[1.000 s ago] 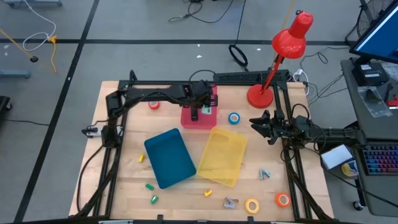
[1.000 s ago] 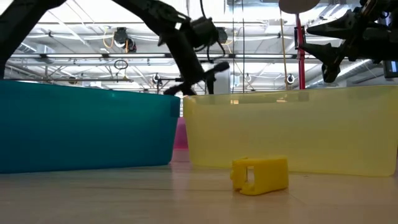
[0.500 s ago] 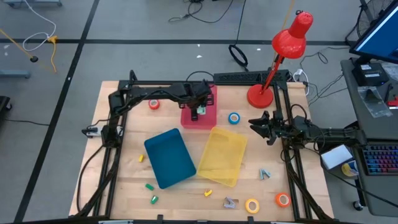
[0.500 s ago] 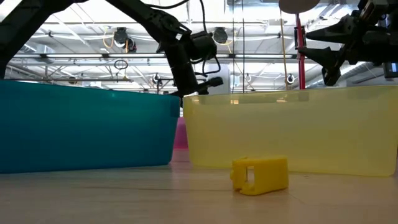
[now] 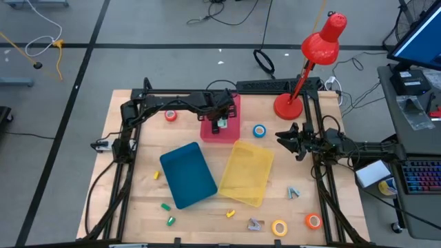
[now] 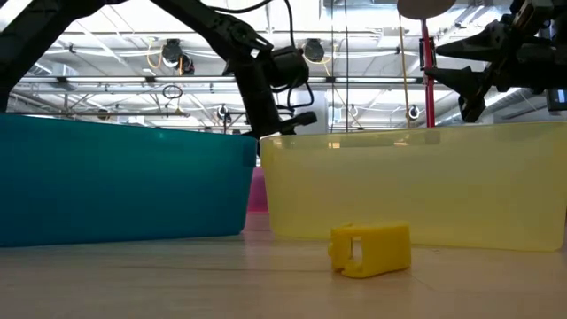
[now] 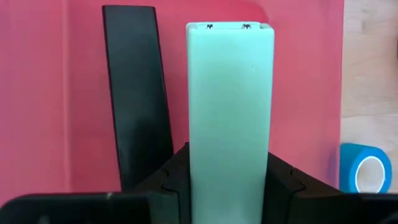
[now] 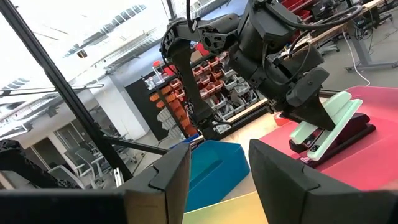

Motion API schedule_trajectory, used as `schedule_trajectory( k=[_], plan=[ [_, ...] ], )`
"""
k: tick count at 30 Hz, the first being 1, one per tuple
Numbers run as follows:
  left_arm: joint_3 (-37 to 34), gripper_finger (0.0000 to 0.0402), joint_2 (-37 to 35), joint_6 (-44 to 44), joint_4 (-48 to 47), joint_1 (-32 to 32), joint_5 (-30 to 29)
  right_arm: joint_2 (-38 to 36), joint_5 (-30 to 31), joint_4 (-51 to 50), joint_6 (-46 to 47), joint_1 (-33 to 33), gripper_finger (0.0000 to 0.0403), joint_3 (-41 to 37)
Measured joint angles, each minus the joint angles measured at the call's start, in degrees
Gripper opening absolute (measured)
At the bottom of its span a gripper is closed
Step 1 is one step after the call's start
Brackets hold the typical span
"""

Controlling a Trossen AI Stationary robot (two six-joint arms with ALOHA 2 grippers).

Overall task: Pick and place Stapler, Stapler remover, tape
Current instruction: Put the big light green stapler into the red bin

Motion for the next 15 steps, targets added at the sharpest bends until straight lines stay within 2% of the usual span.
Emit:
schedule_trajectory(
  k=[15],
  plan=[
    [0.0,0.012,0.0,-0.02,0.46,-0.11,-0.59,0.0,0.0,0.03,0.0,0.0,0.0157,0.02]
  ],
)
